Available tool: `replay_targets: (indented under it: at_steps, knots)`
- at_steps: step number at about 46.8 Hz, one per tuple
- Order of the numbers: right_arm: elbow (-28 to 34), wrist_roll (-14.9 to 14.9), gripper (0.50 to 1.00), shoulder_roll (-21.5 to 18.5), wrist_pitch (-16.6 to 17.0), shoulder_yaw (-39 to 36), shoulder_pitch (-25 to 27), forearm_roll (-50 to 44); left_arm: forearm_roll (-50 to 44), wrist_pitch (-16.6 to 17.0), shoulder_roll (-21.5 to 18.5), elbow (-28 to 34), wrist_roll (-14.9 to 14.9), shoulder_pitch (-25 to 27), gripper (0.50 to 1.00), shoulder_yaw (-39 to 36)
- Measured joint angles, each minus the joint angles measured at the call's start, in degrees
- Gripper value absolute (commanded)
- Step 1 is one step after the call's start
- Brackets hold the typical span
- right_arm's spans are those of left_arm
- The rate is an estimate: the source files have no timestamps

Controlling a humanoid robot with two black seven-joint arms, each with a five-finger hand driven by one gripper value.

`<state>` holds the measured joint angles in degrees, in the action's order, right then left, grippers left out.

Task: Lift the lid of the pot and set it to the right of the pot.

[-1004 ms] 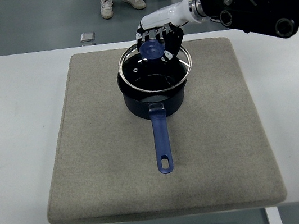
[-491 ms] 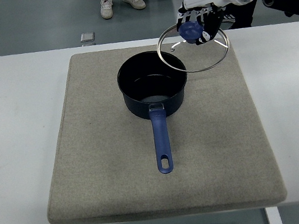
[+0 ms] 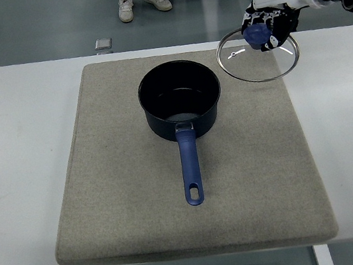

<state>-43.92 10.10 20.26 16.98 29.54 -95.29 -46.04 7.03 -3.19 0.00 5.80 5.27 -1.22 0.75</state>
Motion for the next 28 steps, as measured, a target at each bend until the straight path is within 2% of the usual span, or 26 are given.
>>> replay_targets:
  at_steps: [10, 28]
  knots:
    - [1.2, 0.1, 0.500, 0.0, -0.6, 0.0, 1.9, 0.0, 0.0, 0.0, 0.0, 0.0, 0.0, 0.0, 1.000, 0.0]
    - [3.0, 0.1, 0.500, -0.6, -3.9, -0.2, 6.4, 0.0, 0.0, 0.0, 0.0, 0.0, 0.0, 0.0, 1.000, 0.0]
